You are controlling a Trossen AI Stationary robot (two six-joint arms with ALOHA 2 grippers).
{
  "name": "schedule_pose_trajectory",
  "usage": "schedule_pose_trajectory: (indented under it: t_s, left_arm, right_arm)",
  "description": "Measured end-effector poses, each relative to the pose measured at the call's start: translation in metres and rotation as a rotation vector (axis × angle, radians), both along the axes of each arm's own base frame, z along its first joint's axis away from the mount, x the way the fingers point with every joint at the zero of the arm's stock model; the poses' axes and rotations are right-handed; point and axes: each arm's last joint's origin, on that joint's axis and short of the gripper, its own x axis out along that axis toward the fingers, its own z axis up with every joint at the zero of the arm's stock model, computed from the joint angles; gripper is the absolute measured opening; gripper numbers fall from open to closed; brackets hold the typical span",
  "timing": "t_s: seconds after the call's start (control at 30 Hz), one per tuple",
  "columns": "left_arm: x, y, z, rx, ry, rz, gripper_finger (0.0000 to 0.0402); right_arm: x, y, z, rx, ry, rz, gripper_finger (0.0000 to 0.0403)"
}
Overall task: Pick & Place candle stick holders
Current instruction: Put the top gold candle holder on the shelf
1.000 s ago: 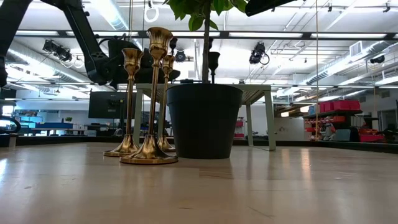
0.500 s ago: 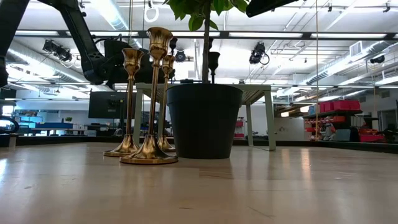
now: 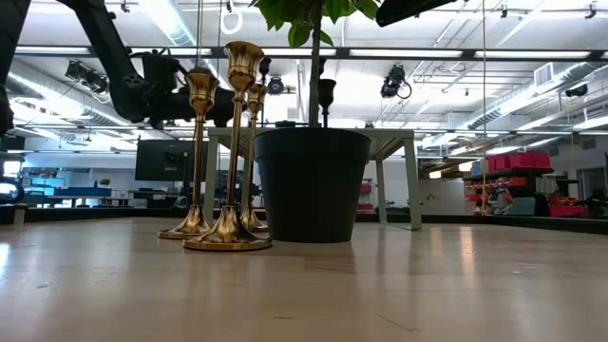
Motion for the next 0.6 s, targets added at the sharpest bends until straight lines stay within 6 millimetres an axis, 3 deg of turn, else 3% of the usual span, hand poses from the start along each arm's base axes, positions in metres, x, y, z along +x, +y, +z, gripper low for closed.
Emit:
schedule_pose_trajectory:
  t_s: [0.27,0.6]
  left_arm:
    - [0.002,-0.015,-0.01,-0.146,0.099,-0.275,0.0186]
    - [0.002,-0.085,-0.022,-0.057,0.065,-0.276,0.0185]
  right_arm:
    - [0.0,0.0,0.0,-0.002,0.003,0.001,0.0033]
    - [0.0,0.0,0.0,-0.003,0.004,0.001,0.0033]
